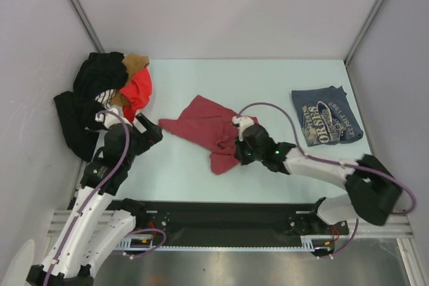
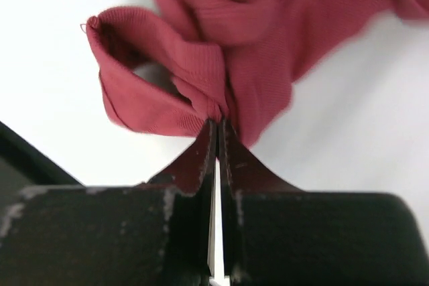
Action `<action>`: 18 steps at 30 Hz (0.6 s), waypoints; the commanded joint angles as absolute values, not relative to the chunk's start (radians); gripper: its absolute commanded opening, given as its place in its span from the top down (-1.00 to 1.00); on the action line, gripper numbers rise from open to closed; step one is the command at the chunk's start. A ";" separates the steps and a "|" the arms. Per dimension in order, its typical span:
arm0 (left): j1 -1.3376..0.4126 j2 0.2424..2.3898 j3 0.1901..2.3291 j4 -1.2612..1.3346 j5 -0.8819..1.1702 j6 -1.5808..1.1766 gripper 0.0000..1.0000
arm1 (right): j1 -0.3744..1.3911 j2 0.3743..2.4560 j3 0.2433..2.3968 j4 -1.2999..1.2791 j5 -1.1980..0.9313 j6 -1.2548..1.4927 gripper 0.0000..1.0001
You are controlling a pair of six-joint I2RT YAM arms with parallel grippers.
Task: Fold and stack the tank tops
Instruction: Flatten the tank top out
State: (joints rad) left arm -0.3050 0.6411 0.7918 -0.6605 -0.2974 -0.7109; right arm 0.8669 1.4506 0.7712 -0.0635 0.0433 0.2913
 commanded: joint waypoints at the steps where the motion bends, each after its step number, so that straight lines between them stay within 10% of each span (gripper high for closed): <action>1: -0.302 0.658 0.718 -0.537 -0.177 -0.750 -0.97 | 0.773 1.248 0.665 -0.196 0.175 0.391 1.00; 6: -0.308 0.706 0.634 -0.465 -0.130 -0.773 -0.93 | 0.476 1.080 0.560 -0.328 0.123 0.529 0.92; 12: -0.376 0.817 0.607 -0.377 -0.112 -0.744 -0.98 | 0.377 1.016 0.557 -0.281 0.031 0.506 0.06; 18: -0.452 0.936 0.617 -0.334 -0.101 -0.755 -0.97 | 0.492 1.051 0.624 -0.250 -0.003 0.433 0.07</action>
State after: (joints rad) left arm -0.4244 0.9104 0.6071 -0.4023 -0.1253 -0.7517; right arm 0.4515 1.0401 0.5568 -0.2924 0.0387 0.4797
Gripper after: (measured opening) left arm 0.989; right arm 0.467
